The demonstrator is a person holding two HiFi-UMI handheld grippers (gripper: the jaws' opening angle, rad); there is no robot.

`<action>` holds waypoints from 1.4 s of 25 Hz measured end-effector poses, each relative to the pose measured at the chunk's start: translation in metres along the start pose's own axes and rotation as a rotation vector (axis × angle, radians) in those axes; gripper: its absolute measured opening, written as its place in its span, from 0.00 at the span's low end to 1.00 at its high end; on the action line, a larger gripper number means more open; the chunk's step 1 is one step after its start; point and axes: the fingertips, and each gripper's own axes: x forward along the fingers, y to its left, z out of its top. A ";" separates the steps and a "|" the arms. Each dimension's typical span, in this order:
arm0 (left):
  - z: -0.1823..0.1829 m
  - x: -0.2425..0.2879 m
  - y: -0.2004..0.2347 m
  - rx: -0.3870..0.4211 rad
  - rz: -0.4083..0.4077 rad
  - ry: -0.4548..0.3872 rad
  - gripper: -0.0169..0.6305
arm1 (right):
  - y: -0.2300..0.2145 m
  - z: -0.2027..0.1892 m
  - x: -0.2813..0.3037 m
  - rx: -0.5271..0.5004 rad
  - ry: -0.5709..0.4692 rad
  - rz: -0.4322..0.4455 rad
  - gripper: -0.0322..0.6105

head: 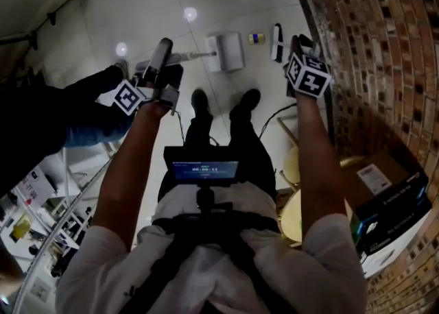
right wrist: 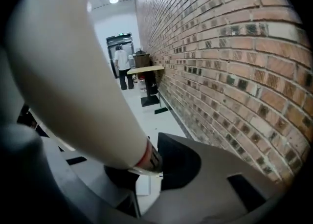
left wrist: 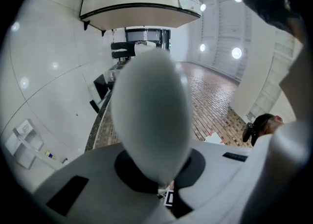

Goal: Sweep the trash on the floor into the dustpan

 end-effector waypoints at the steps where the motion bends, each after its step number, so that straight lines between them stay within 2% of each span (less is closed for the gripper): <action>1: 0.000 0.000 0.001 -0.004 -0.001 0.000 0.03 | 0.012 0.003 0.000 -0.036 0.004 0.024 0.13; 5: -0.003 0.000 0.002 -0.019 0.000 0.012 0.03 | 0.070 0.010 -0.005 -0.163 0.014 0.175 0.14; 10: -0.006 0.001 0.004 -0.036 0.002 0.030 0.03 | 0.115 0.009 -0.037 -0.171 -0.013 0.321 0.14; 13: -0.005 0.000 0.002 -0.054 -0.004 0.033 0.03 | 0.121 0.009 -0.057 -0.206 -0.028 0.346 0.12; 17: -0.004 -0.001 -0.005 -0.067 -0.025 0.034 0.03 | 0.102 0.017 -0.077 -0.245 -0.074 0.298 0.10; 23: -0.021 0.006 -0.018 -0.087 -0.071 0.066 0.03 | 0.032 0.036 -0.125 -0.165 -0.135 0.193 0.10; 30: -0.067 0.049 -0.029 -0.095 -0.101 0.162 0.03 | -0.079 0.032 -0.175 -0.096 -0.151 -0.025 0.10; 35: -0.103 0.080 -0.032 -0.121 -0.104 0.222 0.03 | -0.148 0.022 -0.193 -0.096 -0.127 -0.193 0.10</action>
